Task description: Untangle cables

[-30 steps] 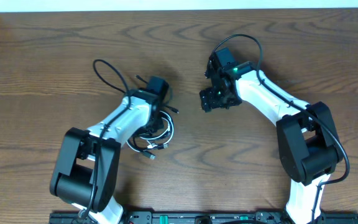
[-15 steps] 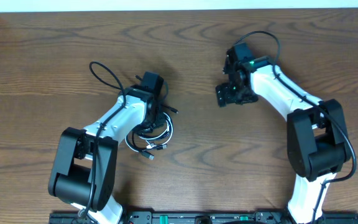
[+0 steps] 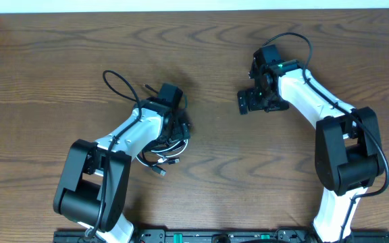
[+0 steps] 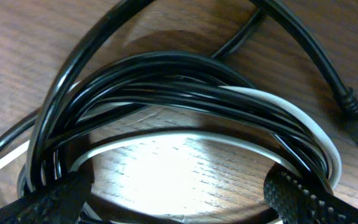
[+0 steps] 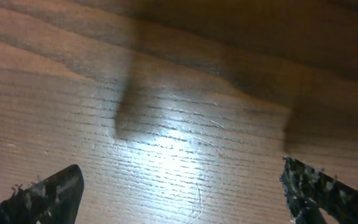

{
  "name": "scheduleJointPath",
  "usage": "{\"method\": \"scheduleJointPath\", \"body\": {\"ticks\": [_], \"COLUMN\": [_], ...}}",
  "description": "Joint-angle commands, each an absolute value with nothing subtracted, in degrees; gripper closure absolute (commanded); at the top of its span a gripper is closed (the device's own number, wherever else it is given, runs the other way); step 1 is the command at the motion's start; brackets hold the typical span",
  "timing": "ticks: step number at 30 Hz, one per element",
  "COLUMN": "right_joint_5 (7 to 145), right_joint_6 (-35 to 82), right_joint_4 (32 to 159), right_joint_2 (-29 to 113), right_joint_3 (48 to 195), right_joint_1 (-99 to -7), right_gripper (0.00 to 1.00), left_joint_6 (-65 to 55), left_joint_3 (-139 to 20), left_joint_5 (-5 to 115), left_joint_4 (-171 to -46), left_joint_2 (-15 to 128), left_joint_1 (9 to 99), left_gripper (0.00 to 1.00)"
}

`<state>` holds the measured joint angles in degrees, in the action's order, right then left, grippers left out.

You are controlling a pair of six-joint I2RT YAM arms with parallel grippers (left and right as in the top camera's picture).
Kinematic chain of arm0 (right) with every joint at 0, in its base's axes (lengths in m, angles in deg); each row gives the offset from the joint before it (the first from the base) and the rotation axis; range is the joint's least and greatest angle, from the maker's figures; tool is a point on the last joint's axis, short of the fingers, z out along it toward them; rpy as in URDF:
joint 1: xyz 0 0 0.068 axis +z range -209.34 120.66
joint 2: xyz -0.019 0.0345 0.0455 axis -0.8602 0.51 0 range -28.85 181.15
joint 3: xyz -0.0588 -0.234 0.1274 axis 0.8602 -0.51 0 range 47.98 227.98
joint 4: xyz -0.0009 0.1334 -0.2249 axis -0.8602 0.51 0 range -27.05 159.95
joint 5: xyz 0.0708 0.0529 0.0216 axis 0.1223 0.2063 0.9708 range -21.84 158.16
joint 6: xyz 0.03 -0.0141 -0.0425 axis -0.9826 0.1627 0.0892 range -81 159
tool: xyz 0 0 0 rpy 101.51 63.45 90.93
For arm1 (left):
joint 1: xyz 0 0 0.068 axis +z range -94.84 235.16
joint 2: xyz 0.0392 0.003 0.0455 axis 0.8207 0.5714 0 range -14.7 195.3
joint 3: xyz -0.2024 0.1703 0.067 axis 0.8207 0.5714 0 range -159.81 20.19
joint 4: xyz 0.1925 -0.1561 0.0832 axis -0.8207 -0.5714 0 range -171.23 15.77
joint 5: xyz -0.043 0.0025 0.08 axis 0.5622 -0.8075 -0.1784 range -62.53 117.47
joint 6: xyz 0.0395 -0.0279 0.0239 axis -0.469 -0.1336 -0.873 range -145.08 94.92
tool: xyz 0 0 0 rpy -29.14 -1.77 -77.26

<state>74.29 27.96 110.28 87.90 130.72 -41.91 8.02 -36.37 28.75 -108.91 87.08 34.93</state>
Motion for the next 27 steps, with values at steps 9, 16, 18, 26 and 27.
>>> {"method": "scheduleJointPath", "body": {"ticks": [9, 16, 18, 26, 27], "right_joint_5": [77.6, 91.6, 93.9, 94.7, 94.6], "right_joint_6": [28.4, 34.0, 34.0, 34.0, 34.0], "right_joint_4": [110.3, 109.3, 108.9, 107.5, 107.3], "right_joint_2": [88.5, 88.5, 88.5, 88.5, 88.5], "right_joint_3": [130.3, 130.3, 130.3, 130.3, 130.3], "right_joint_1": [-42.0, -41.9, -41.6, -38.3, -37.8], "right_gripper": [0.01, 0.11, 0.21, 0.44, 0.44], "left_joint_6": [2.0, 4.3, 4.3, 6.0, 6.1], "left_joint_3": [-38.6, -38.6, -38.3, -35.1, -35.1], "left_joint_5": [35.4, 30.3, 29.3, 24.4, 23.8], "left_joint_4": [-112.9, -119.3, -120.5, -120.4, -120.2], "left_joint_2": [81.3, 74.3, 74.9, 79.5, 79.9], "left_joint_1": [34.9, 35.6, 35.6, 35.6, 35.6], "left_gripper": [0.02, 0.28, 0.5, 0.47, 0.46]}}
